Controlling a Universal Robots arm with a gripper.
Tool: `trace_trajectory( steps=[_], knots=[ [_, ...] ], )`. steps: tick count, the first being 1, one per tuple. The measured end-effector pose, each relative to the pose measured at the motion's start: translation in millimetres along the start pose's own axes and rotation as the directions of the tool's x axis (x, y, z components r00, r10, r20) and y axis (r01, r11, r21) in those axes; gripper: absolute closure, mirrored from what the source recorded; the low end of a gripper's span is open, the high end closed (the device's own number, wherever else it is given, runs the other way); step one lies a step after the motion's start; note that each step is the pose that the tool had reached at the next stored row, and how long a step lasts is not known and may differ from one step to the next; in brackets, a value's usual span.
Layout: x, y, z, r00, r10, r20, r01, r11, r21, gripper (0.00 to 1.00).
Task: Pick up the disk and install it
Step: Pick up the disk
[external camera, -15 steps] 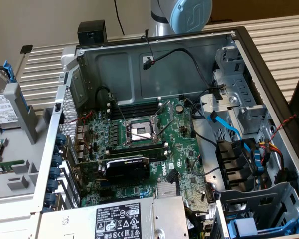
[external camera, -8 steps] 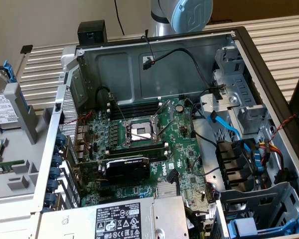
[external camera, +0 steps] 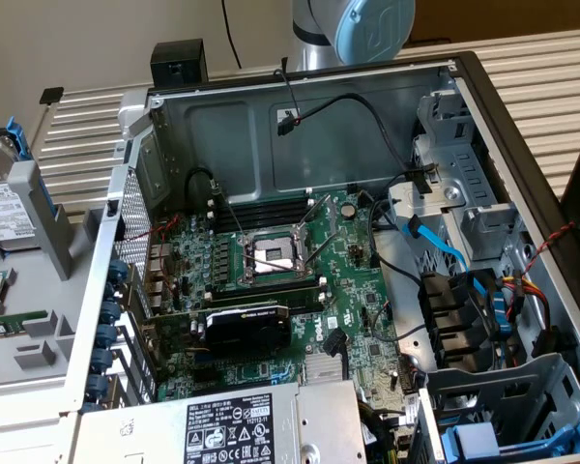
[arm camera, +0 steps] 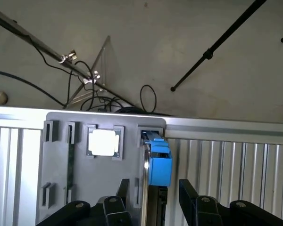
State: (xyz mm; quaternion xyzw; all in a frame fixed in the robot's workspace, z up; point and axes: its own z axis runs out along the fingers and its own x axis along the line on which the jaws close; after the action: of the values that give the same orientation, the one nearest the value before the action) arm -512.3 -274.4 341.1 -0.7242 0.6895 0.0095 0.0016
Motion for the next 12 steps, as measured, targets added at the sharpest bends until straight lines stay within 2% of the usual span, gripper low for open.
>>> trace_trajectory(
  steps=[5, 6, 7, 9, 12],
  knots=[
    [3.8, -0.1, 7.8, 0.9999, 0.0, 0.0103, 0.0, 1.0, -0.0019, 0.46],
    [3.9, -0.2, 8.6, 0.9999, 0.0, 0.0144, 0.0, 1.0, -0.0035, 0.46],
    [3.9, -0.2, 8.9, 0.9998, 0.0, 0.0197, 0.0, 1.0, -0.0067, 0.46],
    [3.8, -0.2, 9.6, 0.9997, 0.0, 0.0253, 0.0, 0.9999, -0.0154, 0.46],
    [3.9, -0.2, 11.7, 0.9997, 0.001, 0.0262, 0.0, 0.9997, -0.0261, 0.46]
  ],
)
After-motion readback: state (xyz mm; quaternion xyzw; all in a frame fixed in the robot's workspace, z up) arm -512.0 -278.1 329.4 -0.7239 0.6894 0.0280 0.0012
